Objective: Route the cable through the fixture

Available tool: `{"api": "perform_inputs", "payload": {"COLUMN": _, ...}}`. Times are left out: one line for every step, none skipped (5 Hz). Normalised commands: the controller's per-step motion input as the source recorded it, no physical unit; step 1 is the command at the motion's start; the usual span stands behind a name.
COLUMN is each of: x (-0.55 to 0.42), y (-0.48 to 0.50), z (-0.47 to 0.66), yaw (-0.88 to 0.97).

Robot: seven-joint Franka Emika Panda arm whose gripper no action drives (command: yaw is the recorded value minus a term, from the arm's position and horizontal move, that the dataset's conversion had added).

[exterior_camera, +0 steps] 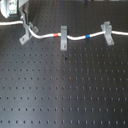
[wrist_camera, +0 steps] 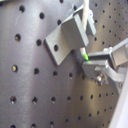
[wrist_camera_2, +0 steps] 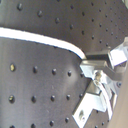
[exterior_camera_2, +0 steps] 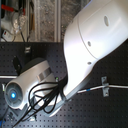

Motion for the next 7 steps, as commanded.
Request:
{"api": "perform_inputs", "payload": {"x": -0.094, "y": 0.056, "z": 0.28, "yaw": -0.13}}
{"api": "perform_inputs", "payload": {"x": -0.32, "y": -0.058, "z": 0.13, "yaw": 0.0}}
{"api": "perform_inputs", "payload": {"x": -0.411, "y": -0.157, "z": 0.02, "yaw": 0.01}}
{"api": "perform_inputs", "payload": {"x": -0.1, "y": -0.13, "z": 0.04, "yaw": 0.0}}
{"api": "perform_inputs", "payload": {"x": -0.022, "y": -0.029, "z": 0.0, "yaw": 0.0}}
{"api": "perform_inputs", "payload": {"x": -0.036, "y": -0.046, "z": 0.0, "yaw": 0.0}}
{"api": "perform_inputs", "payload": {"x": -0.062, "y": -0.037, "z": -0.03, "yaw": 0.0}}
